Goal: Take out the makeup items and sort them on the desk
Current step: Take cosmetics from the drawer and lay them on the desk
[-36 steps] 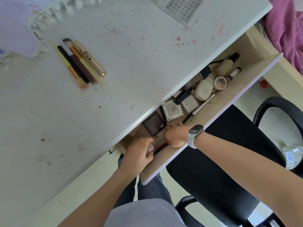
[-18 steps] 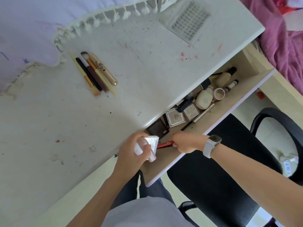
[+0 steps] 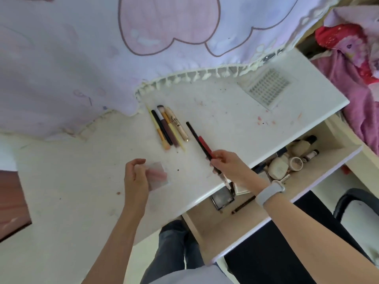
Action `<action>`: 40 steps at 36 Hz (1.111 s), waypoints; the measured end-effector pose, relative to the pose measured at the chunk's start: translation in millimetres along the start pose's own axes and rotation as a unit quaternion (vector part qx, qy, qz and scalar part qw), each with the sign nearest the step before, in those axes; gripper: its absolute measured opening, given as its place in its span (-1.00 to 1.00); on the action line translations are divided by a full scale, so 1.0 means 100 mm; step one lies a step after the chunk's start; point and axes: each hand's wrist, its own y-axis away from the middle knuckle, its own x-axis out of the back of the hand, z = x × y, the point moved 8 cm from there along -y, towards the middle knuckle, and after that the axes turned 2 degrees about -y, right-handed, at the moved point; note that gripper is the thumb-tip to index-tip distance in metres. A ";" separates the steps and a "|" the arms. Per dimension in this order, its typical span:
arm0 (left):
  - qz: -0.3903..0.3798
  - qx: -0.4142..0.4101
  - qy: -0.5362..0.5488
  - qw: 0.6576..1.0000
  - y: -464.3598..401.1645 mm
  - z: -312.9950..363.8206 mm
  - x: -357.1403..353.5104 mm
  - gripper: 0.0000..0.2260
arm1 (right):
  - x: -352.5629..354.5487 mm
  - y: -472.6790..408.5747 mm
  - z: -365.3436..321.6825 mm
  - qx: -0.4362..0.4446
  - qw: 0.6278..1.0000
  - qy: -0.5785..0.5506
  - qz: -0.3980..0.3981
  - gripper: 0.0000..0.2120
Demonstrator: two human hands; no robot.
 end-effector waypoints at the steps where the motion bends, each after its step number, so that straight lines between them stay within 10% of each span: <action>1: 0.004 -0.002 -0.001 1.000 -0.08 0.01 0.04 -0.82 | 0.03 -0.10 -0.10 0.009 0.999 0.007 0.041 -0.82; 24: 0.037 -0.068 -0.090 0.993 -0.94 0.21 0.09 -0.71 | -0.07 -1.09 -0.72 0.054 0.948 0.243 0.195 -0.61; 32: 0.018 -0.069 -0.041 0.997 -0.98 0.15 0.20 -0.62 | -0.73 -0.52 -1.17 0.351 0.824 0.387 0.221 -0.68; 40: 0.103 -0.158 -0.188 0.964 -0.85 0.10 0.51 -0.73 | -1.45 -0.39 -1.05 0.409 0.765 0.480 0.132 -0.69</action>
